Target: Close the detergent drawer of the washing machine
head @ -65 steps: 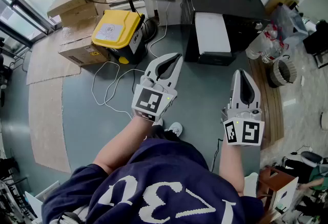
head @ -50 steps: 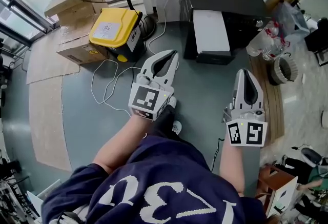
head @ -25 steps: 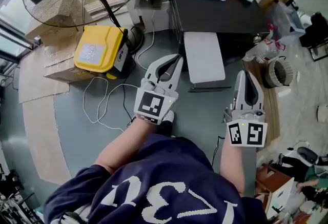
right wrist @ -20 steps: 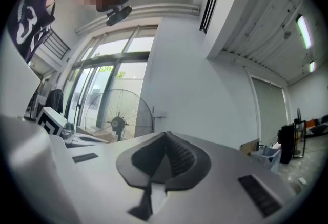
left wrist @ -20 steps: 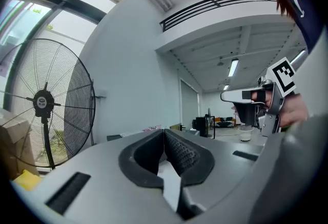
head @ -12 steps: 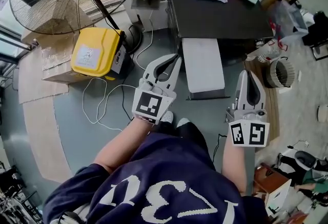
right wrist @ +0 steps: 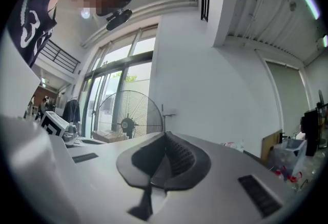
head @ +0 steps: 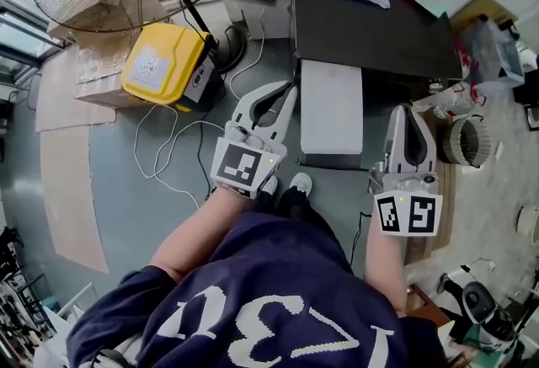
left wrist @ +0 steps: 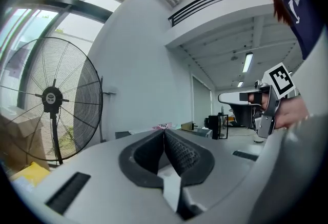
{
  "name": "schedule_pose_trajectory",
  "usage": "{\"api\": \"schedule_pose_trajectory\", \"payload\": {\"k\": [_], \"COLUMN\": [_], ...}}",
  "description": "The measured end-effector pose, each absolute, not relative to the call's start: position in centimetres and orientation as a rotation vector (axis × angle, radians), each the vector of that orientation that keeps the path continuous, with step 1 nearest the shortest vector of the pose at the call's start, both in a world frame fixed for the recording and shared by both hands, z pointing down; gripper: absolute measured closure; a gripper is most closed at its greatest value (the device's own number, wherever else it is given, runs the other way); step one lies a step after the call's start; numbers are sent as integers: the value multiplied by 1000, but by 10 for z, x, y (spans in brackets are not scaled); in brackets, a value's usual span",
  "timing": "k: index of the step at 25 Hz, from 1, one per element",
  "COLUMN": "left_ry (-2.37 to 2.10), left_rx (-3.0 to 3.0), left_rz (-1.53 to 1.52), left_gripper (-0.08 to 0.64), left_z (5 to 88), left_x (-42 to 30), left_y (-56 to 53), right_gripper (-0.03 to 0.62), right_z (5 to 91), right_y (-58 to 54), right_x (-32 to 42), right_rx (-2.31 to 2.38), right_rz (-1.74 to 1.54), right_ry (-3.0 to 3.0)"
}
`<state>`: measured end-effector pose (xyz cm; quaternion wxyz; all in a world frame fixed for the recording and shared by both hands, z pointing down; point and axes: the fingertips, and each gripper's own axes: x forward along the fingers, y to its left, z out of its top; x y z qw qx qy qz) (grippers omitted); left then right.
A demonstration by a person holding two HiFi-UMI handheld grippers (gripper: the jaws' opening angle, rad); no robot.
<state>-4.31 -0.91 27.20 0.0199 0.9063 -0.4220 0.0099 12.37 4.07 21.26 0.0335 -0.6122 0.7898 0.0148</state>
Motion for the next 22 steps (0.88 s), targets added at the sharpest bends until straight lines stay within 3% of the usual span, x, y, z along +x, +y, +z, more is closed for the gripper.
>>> {"api": "schedule_pose_trajectory", "payload": {"k": [9,22], "left_ry": [-1477,-1295], "left_rx": [2705,2751], "left_rz": [97,98], "left_gripper": [540,538], "left_z": [293,344], "left_x": [-30,-14], "left_y": [2,15], "right_gripper": [577,575], "right_z": [241,330], "right_y": [36,50], "right_x": [147,162], "right_rx": [-1715,-1731], "right_rz": [-9,-205], "right_ry": [2556,2760]}}
